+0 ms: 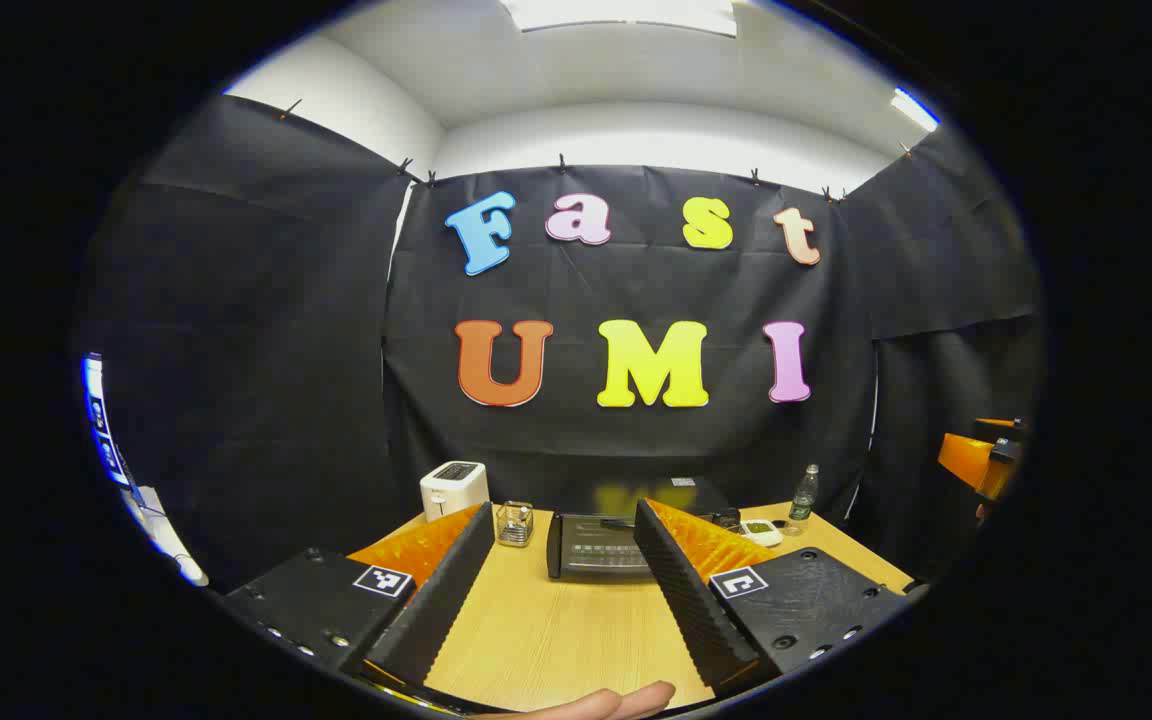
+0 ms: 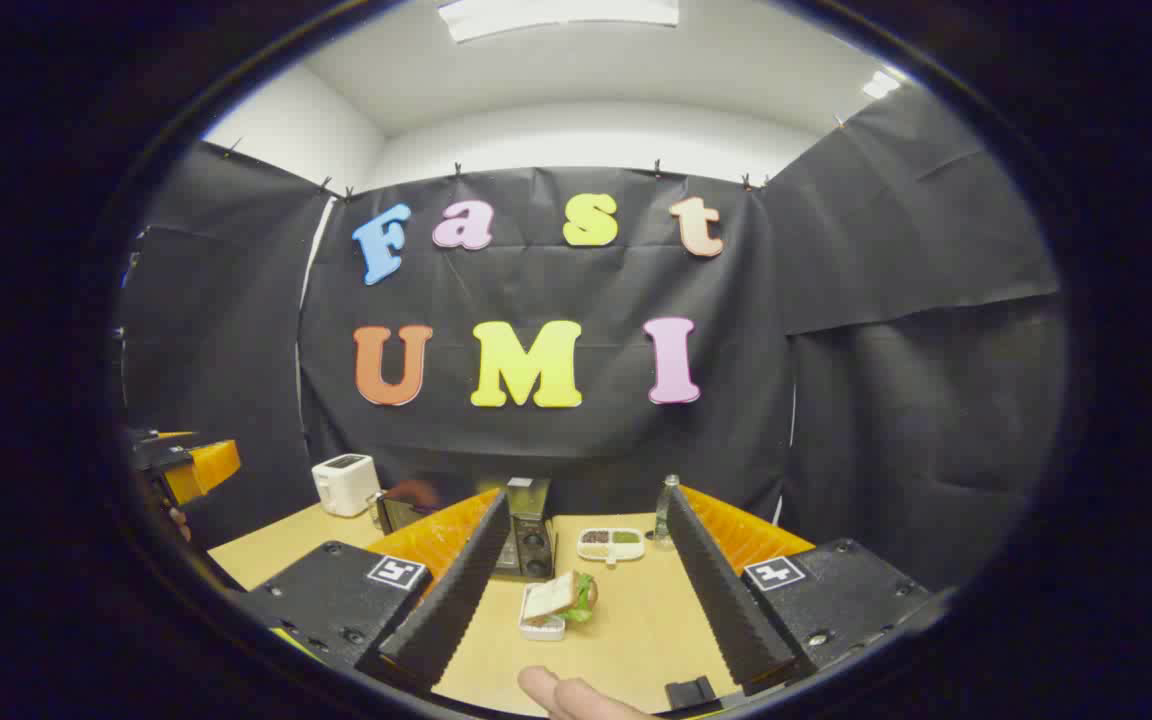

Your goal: Open the electric oven with the left hand, put the food in, and close the electric oven.

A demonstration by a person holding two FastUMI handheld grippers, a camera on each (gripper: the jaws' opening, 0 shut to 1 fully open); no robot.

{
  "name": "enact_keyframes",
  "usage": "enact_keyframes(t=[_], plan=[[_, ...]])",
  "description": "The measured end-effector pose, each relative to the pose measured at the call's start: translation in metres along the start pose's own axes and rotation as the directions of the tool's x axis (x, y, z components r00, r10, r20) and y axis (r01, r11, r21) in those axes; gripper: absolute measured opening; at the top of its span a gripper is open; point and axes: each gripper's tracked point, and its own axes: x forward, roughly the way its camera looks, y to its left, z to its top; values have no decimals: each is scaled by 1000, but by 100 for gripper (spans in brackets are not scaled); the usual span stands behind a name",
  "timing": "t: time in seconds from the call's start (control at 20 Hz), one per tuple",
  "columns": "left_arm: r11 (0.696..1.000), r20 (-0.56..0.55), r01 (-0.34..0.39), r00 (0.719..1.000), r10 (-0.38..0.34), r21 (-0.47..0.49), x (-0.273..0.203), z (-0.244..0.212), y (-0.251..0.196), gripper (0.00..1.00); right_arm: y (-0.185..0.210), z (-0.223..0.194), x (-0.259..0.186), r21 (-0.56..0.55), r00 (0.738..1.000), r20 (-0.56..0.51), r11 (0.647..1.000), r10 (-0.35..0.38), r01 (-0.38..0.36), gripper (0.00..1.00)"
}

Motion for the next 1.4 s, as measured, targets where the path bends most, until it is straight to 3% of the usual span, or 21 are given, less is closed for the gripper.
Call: enact_keyframes(t=[0.05,0.15,0.2,0.65,0.8,1.2,1.4], plan=[[1000,-3,7,1000,-7,5,0,0,-3,93,-2,1,-1,-1,1000,4,1000,-4,4,100],[1000,-1,12,1000,-12,20,-1,1,-9,93,-6,-1,-3,0,1000,5,1000,-11,11,94],[999,-1,14,1000,-14,29,-1,1,-12,93,-8,-1,-4,1,1000,6,1000,-14,14,100],[1000,37,-20,999,19,24,1,7,-7,94,-21,-8,0,9,1000,-2,999,-31,31,100],[1000,21,6,1000,-6,-6,10,3,-11,94,-27,-11,4,15,999,0,999,-43,43,100],[1000,-60,17,998,-18,-6,92,-18,-19,93,-46,-15,28,24,998,3,998,-57,56,100],[997,-138,77,987,-78,-14,142,-42,-46,93,-52,-16,40,19,998,8,998,-55,55,100]])
